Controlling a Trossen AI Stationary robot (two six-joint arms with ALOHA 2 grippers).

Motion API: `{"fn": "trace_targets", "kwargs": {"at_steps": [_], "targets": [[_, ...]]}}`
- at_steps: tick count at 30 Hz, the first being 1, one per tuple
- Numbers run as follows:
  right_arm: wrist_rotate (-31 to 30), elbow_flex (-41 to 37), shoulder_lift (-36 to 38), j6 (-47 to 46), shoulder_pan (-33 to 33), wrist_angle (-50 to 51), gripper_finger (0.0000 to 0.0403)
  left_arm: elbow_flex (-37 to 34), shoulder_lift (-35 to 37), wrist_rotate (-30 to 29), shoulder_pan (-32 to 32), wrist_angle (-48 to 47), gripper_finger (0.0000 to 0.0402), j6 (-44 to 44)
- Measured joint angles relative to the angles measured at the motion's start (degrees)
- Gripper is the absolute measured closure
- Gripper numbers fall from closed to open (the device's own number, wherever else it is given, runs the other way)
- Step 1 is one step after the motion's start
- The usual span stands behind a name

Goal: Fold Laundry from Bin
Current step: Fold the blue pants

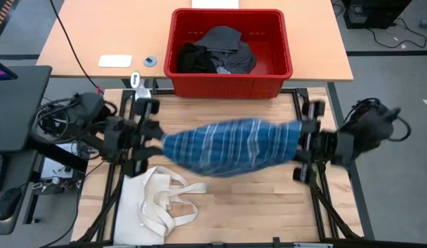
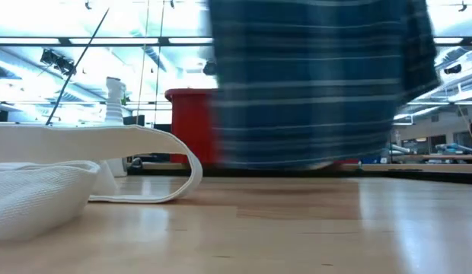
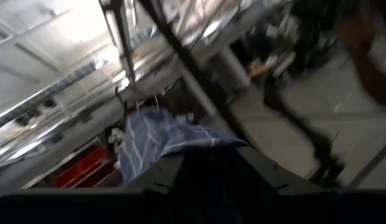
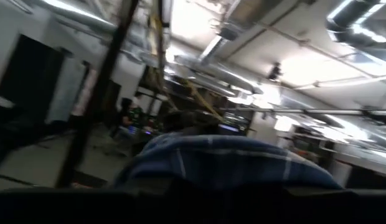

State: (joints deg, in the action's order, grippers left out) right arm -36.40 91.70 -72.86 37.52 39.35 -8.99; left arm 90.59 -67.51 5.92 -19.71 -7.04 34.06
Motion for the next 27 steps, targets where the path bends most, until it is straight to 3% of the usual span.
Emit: {"fn": "trace_targets", "kwargs": {"at_steps": [7,12,18,22,27], "targets": [[2.33,-0.02,-4.31,3.65,7.88,-8.49,0.0261,0.0,-0.02,-0.16,-10.19,5.57,0.0286,-3.24],[4.24,-0.04,-6.53,7.76,11.18,-16.0,0.0261,0.0,-0.85,-0.22,-13.25,8.57,0.0286,-1.62],[-3.77,-0.04,-5.97,7.25,9.76,-16.73,0.0266,0.0,-0.74,-6.37,-10.82,7.72,0.0286,1.29],[-14.21,-0.07,-5.77,5.85,5.7,-15.79,0.0275,0.0,-0.83,-10.66,-5.82,4.26,0.0286,1.29],[-24.72,-0.07,-5.64,-4.08,-2.6,-3.64,0.0285,0.0,-0.79,-11.32,1.04,-1.29,0.0286,-3.1]]}}
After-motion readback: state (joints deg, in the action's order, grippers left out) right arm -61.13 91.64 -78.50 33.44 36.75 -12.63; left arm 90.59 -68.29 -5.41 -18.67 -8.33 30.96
